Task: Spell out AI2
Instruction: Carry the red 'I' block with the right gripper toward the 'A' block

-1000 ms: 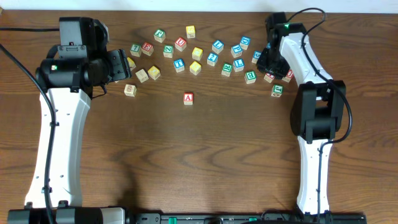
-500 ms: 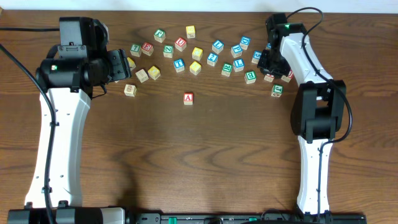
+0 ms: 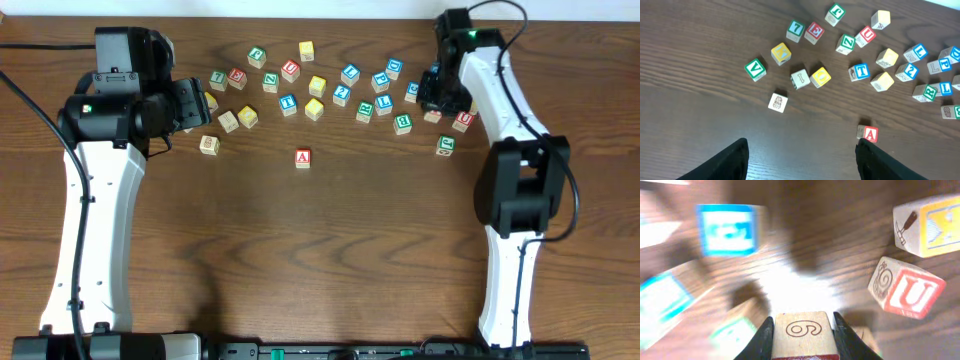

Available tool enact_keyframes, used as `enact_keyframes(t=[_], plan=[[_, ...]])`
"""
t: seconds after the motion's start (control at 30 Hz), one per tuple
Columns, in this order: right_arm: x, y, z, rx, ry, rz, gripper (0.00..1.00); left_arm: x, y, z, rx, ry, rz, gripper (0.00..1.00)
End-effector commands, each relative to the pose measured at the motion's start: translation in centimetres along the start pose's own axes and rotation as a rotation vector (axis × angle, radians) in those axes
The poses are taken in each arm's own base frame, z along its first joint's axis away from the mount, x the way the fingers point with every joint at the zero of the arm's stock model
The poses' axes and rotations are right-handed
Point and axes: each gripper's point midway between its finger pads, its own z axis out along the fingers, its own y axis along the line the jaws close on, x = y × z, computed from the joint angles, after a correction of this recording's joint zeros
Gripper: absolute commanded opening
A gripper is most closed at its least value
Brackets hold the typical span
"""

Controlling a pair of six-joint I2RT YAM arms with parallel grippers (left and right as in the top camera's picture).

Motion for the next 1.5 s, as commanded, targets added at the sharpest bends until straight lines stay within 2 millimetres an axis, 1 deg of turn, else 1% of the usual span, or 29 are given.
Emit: enact_keyframes(t=[0.0,0.1,0.13,0.33,0.47,0.63,0.83,0.9,1.03,1.2,1.47], plan=[[0.7,4.0,-4.6,-0.121,-0.049,-0.118,0.16,-0.4,-0.1,0.0,0.008,-0.01,0.002,0.68],[1.7,6.0,-5.5,-0.157,-0.047,-0.153,0.14,-0.5,-0.2,0.0,0.008,-0.013,0.002,0.68],[2.2,6.9,-5.6,-0.163,-0.045,-0.173,0.14,-0.5,-0.2,0.0,0.009,-0.013,0.002,0.67],[5.1,11.5,-5.4,-0.18,-0.023,-0.277,0.16,-0.5,-0.2,0.0,0.008,-0.013,0.002,0.68],[6.6,13.7,-5.1,-0.183,-0.018,-0.33,0.17,-0.5,-0.2,0.0,0.008,-0.013,0.002,0.68],[8.6,15.9,-4.6,-0.184,-0.001,-0.367,0.17,-0.6,-0.2,0.0,0.009,-0.017,0.003,0.68],[10.1,17.4,-3.9,-0.133,-0.017,-0.398,0.18,-0.8,-0.2,0.0,0.01,-0.024,0.004,0.68],[10.8,18.1,-3.4,-0.123,-0.013,-0.416,0.18,-0.8,-0.2,0.0,0.01,-0.024,0.004,0.68],[11.9,18.6,-2.1,-0.079,-0.003,-0.395,0.18,-0.8,-0.2,0.0,0.01,-0.024,0.004,0.68],[12.8,18.9,-0.6,-0.061,0.026,-0.36,0.18,-0.8,-0.2,0.0,0.01,-0.024,0.004,0.68],[13.4,18.7,1.4,-0.035,0.061,-0.35,0.19,-0.8,-0.2,0.0,0.01,-0.024,0.004,0.68]])
